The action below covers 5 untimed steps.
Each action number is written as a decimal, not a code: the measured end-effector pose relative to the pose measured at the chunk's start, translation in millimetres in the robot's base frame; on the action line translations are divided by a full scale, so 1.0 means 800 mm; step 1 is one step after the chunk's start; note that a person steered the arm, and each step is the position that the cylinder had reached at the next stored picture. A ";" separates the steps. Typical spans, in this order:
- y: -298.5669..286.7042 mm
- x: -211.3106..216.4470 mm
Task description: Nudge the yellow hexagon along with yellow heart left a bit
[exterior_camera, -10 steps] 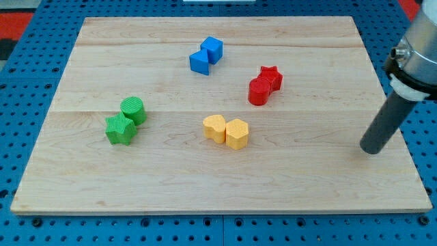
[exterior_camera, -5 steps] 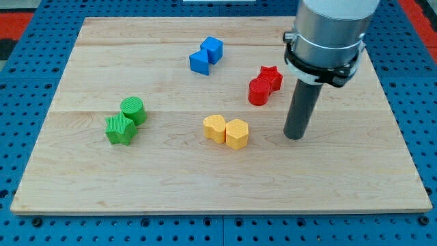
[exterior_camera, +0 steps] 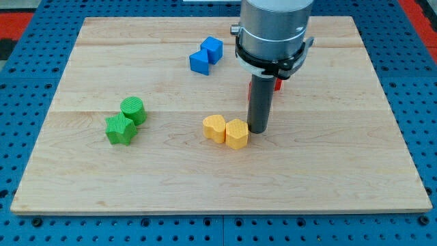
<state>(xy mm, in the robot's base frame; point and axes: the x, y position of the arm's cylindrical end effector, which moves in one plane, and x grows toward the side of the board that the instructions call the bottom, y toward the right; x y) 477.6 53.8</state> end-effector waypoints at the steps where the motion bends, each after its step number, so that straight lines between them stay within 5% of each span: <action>1: -0.012 -0.002; 5: -0.024 -0.007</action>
